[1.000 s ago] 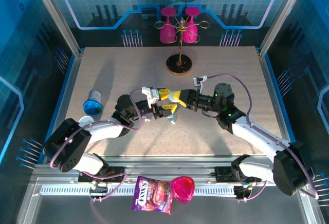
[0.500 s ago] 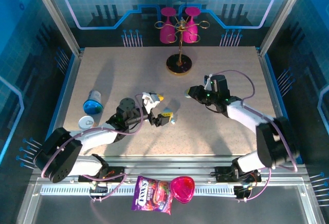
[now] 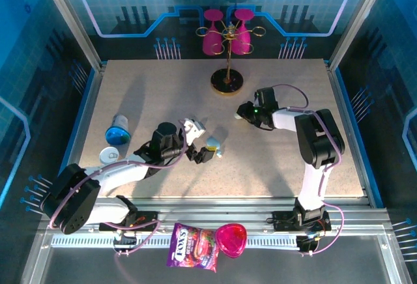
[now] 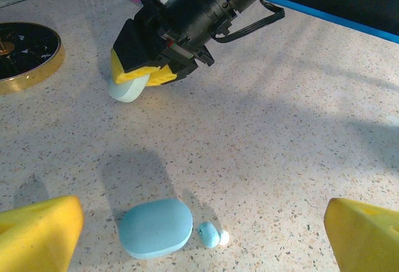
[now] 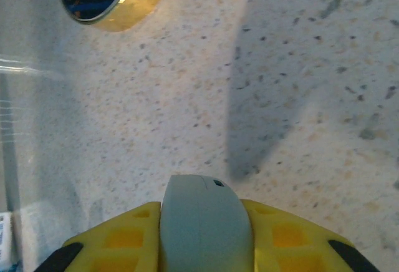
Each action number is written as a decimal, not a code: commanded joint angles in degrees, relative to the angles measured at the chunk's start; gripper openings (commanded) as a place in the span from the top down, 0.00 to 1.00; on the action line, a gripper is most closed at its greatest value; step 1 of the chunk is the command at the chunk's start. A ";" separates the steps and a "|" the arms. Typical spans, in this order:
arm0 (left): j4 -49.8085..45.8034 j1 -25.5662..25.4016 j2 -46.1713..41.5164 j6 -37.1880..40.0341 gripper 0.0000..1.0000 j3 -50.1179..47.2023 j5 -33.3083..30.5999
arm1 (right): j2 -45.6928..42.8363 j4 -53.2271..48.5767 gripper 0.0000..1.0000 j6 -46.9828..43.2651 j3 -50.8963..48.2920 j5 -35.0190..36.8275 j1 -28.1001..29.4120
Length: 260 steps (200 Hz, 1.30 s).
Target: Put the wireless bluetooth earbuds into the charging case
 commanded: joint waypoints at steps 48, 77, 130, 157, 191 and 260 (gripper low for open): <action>0.01 -0.25 -1.66 -0.24 0.00 2.44 -4.43 | -7.21 -2.97 0.33 -4.44 -3.10 5.00 -2.26; 2.56 -0.07 -2.34 -4.68 0.01 1.19 -9.19 | -14.33 -5.53 0.15 -9.83 -6.41 9.65 -1.13; 4.06 0.91 -2.83 -13.86 0.01 -0.38 -15.28 | -25.29 -3.51 0.06 -20.12 -13.11 15.83 6.22; 2.60 1.36 -3.96 -13.80 0.01 0.30 -15.64 | -29.20 -5.67 0.05 -26.75 -13.44 17.71 11.18; 0.44 2.42 -5.73 -14.68 0.01 -0.26 -15.41 | -31.41 -7.38 0.05 -32.44 -13.31 18.45 16.97; -7.70 5.36 -12.45 -16.50 0.01 -2.14 -15.94 | -29.19 -4.45 0.06 -39.06 -14.66 16.84 26.06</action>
